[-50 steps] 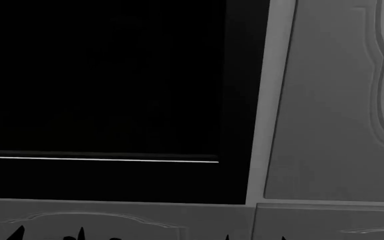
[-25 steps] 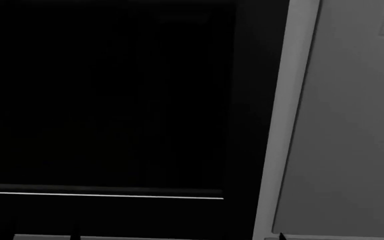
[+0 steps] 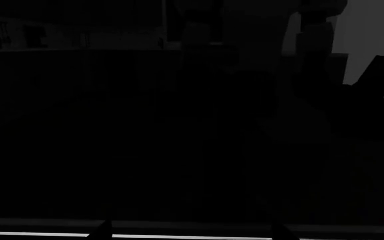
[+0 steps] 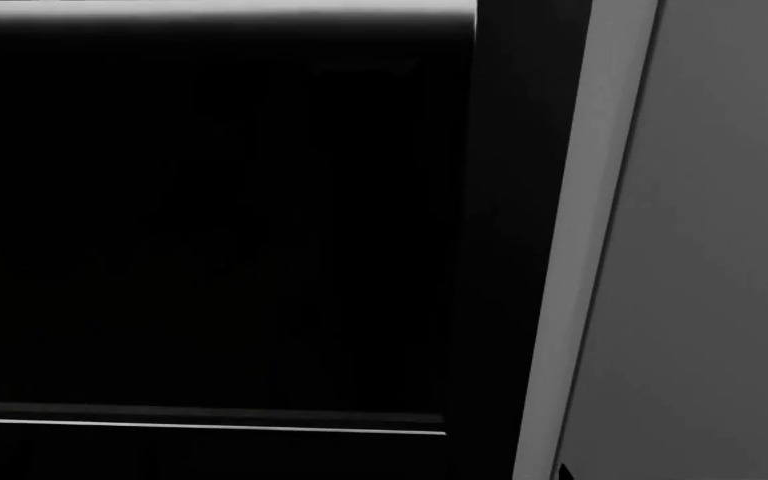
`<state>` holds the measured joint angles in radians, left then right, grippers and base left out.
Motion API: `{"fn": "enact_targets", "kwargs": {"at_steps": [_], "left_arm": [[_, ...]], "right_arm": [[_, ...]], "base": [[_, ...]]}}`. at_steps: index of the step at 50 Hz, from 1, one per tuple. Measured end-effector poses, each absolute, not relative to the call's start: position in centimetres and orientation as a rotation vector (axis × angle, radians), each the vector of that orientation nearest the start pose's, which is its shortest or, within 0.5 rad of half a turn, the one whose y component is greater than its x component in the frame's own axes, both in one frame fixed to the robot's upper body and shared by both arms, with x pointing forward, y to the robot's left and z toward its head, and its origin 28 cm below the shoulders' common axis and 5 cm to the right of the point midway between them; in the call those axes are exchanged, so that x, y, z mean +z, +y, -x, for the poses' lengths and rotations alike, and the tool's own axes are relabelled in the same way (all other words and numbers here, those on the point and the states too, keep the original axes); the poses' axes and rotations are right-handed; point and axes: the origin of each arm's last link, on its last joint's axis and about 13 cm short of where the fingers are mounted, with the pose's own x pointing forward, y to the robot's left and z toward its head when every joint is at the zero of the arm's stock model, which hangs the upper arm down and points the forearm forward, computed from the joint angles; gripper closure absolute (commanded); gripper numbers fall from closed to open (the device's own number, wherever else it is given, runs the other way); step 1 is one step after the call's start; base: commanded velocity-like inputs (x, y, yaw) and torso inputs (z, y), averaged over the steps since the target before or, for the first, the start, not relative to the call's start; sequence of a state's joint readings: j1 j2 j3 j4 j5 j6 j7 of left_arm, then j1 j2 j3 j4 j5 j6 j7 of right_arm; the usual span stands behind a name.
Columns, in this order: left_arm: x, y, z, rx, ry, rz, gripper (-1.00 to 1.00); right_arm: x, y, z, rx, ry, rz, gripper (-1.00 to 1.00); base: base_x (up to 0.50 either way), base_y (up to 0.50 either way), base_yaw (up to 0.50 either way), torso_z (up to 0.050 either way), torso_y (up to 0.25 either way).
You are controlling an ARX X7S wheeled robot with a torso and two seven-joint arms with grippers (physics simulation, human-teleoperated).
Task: Press the start button on the microwave
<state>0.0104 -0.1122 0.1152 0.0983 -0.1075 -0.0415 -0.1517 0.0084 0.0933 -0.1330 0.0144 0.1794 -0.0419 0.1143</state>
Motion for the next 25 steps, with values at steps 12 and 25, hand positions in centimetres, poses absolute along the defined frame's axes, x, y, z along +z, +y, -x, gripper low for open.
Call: {"fn": "enact_targets", "kwargs": {"at_steps": [12,25], "left_arm": [[2.8,20.6,-20.8,0.026,-0.035,0.000,-1.00],[2.9,20.5,-21.0,0.019,-0.040,-0.001,-1.00]], "right_arm": [[3.3,-9.2,-21.1,-0.013,-0.079,-0.071,-1.00],[9.7,-9.3,-21.1,-0.058,-0.273,0.030,-1.00]], "base": [[0.00,0.00,0.00,0.000,0.000],[0.00,0.00,0.00,0.000,0.000]]}}
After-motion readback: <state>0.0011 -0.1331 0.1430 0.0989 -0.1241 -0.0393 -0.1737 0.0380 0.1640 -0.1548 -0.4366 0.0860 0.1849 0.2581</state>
